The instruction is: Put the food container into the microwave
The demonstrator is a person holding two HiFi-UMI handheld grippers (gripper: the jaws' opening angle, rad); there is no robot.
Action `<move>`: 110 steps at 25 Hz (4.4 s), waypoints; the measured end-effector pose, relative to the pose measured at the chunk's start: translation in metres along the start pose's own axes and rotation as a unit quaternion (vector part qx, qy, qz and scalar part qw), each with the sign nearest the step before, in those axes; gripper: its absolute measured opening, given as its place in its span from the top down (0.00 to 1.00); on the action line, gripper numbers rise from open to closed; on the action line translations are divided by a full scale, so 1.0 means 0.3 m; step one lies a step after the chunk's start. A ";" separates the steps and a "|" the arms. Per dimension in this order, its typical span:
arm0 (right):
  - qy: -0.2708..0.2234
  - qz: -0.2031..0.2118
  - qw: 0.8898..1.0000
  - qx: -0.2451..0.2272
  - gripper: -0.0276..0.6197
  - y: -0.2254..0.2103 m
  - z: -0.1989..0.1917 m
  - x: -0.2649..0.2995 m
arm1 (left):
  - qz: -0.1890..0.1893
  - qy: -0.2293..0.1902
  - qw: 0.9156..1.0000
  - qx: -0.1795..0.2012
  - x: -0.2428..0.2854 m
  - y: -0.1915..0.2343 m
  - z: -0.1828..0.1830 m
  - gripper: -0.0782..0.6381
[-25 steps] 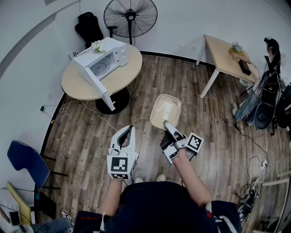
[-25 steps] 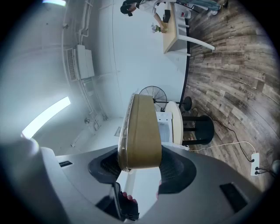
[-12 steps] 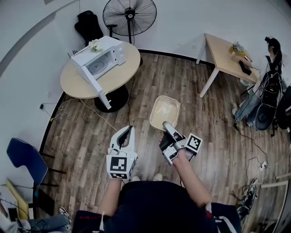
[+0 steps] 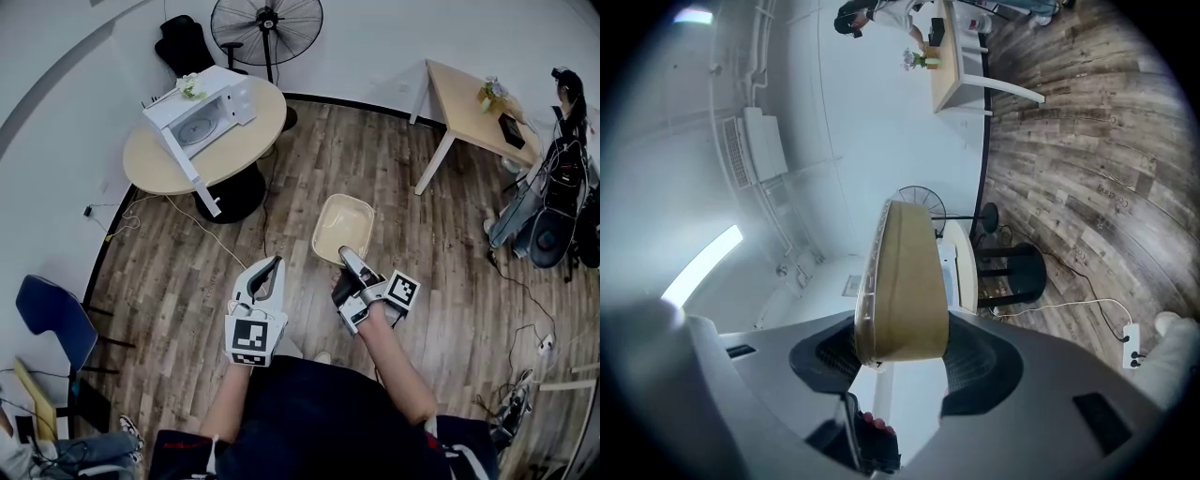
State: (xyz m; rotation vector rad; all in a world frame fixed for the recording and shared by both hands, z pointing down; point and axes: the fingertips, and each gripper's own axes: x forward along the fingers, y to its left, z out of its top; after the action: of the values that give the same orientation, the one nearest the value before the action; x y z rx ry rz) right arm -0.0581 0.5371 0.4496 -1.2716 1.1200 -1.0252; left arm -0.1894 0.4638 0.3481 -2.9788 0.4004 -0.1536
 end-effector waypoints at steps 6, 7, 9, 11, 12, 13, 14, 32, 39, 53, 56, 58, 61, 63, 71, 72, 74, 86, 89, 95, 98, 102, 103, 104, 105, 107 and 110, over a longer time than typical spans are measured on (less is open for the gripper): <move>-0.006 0.005 1.000 0.008 0.63 -0.001 0.068 0.036 | -0.002 0.002 1.000 -0.002 0.084 0.003 0.004 0.87; -0.006 0.005 1.000 0.009 0.63 -0.002 0.078 0.048 | -0.005 0.004 1.000 0.002 0.103 0.003 0.001 0.87; -0.005 0.004 1.000 0.010 0.63 -0.008 0.100 0.071 | -0.011 0.005 1.000 0.006 0.144 0.001 -0.002 0.87; -0.005 0.001 1.000 0.008 0.63 -0.012 0.132 0.098 | -0.018 0.003 1.000 0.004 0.189 0.003 -0.002 0.87; -0.007 0.000 1.000 0.008 0.63 -0.013 0.150 0.118 | -0.020 0.003 1.000 0.003 0.213 0.010 -0.002 0.87; -0.008 0.000 1.000 0.008 0.63 -0.013 0.168 0.142 | -0.022 0.004 1.000 0.002 0.239 0.023 -0.003 0.87; -0.008 0.000 1.000 0.007 0.63 -0.012 0.186 0.168 | -0.022 0.004 1.000 0.001 0.265 0.038 -0.005 0.87; 0.017 -0.017 1.000 0.010 0.63 -0.024 0.321 0.855 | -0.005 0.010 1.000 -0.024 0.685 0.604 -0.018 0.87; 0.031 -0.020 0.999 0.013 0.63 -0.039 0.309 1.121 | 0.000 0.001 0.999 -0.036 0.793 0.831 -0.029 0.87; 0.076 -0.045 0.996 0.015 0.63 -0.102 0.292 1.420 | 0.030 0.014 0.997 -0.068 0.907 1.062 -0.118 0.87; 0.092 -0.043 0.995 0.019 0.63 -0.110 0.299 1.498 | 0.044 0.017 0.996 -0.072 0.944 1.114 -0.130 0.87; 0.103 -0.044 0.994 0.021 0.63 -0.123 0.314 1.560 | 0.054 0.020 0.996 -0.071 0.981 1.149 -0.136 0.87; 0.126 -0.043 0.991 0.028 0.63 -0.137 0.328 1.665 | 0.074 0.027 0.994 -0.070 1.038 1.211 -0.151 0.87; 0.143 -0.045 0.988 0.031 0.63 -0.145 0.337 1.733 | 0.089 0.032 0.993 -0.075 1.078 1.255 -0.163 0.87; 0.241 -0.050 0.969 0.019 0.63 -0.169 0.361 2.026 | 0.159 0.050 0.982 -0.094 1.243 1.435 -0.191 0.87; 0.253 -0.053 0.966 0.018 0.63 -0.172 0.361 2.063 | 0.167 0.053 0.980 -0.096 1.262 1.455 -0.193 0.87; 0.278 -0.056 0.959 0.017 0.63 -0.177 0.356 2.129 | 0.186 0.059 0.975 -0.103 1.293 1.494 -0.201 0.87; 0.407 -0.081 0.909 0.027 0.63 -0.266 0.282 2.377 | 0.323 0.090 0.934 -0.125 1.316 1.678 -0.283 0.87; 0.435 -0.085 0.896 0.028 0.63 -0.291 0.252 2.401 | 0.347 0.097 0.924 -0.130 1.304 1.693 -0.308 0.87; 0.462 -0.090 0.882 0.031 0.63 -0.322 0.236 2.418 | 0.365 0.107 0.915 -0.135 1.317 1.688 -0.340 0.87; 0.468 -0.098 0.878 0.034 0.63 -0.336 0.236 2.410 | 0.362 0.107 0.915 -0.141 1.334 1.676 -0.349 0.87; 0.467 -0.104 0.878 0.030 0.63 -0.359 0.224 2.427 | 0.355 0.108 0.916 -0.154 1.339 1.692 -0.393 0.87; 0.466 -0.107 0.878 0.029 0.63 -0.367 0.223 2.428 | 0.354 0.108 0.915 -0.160 1.341 1.697 -0.409 0.87; 0.464 -0.111 0.878 0.028 0.63 -0.377 0.223 2.432 | 0.352 0.107 0.915 -0.167 1.345 1.704 -0.423 0.87; 0.464 -0.115 0.878 0.028 0.63 -0.386 0.223 2.438 | 0.350 0.105 0.915 -0.174 1.351 1.713 -0.434 0.87; 0.463 -0.119 0.878 0.029 0.63 -0.403 0.219 2.456 | 0.343 0.106 0.916 -0.181 1.365 1.736 -0.450 0.87; 0.463 -0.126 0.877 0.035 0.63 -0.438 0.206 2.476 | 0.332 0.114 0.918 -0.184 1.379 1.763 -0.474 0.87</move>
State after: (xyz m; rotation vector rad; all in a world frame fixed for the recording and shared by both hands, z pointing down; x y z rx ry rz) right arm 0.1393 -0.1879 0.5392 -0.8567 1.6135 -1.9674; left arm 0.0557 -0.1698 0.4467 -2.9596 1.5880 -0.3840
